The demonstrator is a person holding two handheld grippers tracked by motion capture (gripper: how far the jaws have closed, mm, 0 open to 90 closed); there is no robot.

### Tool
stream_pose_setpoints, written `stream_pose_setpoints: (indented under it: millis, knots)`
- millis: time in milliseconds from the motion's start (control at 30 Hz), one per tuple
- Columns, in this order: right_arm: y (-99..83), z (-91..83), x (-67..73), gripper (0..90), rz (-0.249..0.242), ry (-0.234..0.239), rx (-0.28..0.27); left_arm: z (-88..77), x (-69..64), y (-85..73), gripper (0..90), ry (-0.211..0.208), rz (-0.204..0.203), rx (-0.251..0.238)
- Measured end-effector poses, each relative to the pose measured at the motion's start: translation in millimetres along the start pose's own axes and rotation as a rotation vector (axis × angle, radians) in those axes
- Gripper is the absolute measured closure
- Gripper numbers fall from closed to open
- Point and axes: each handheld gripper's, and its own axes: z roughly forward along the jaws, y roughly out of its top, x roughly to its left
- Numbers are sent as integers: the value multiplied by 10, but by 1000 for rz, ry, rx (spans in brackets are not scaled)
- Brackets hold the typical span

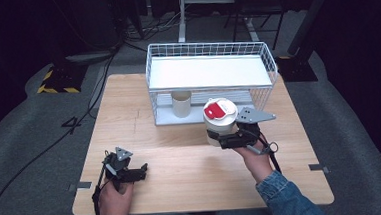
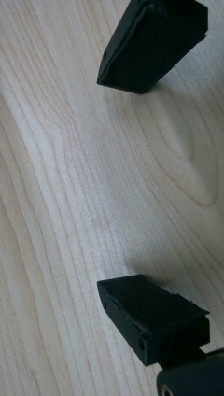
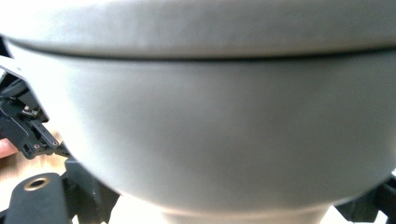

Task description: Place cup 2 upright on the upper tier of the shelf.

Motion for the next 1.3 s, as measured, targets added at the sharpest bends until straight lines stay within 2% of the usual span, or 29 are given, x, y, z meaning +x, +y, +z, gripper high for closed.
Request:
stream_pose_setpoints:
  millis: [233, 367, 533, 900, 1133, 1300]
  knots:
    - [209, -31, -31, 136, -1, 14, -21, 0, 0, -1, 53, 0, 0, 0]
    - [327, -40, -44, 136, -19, 14, -26, 0, -1, -1, 53, 0, 0, 0]
    - [448, -44, -84, 136, -9, 28, -38, -1, -2, -1, 53, 1, -1, 0]
    - [807, -111, -254, 136, -18, -2, -66, 0, -2, -1, 53, -1, -2, 0]
    - [1004, -131, -387, 136, 1, -30, -71, 0, -2, -2, 53, -1, -2, 0]
    - [1151, -115, -531, 136, 25, -62, -76, 0, -2, -1, 53, -1, -2, 0]
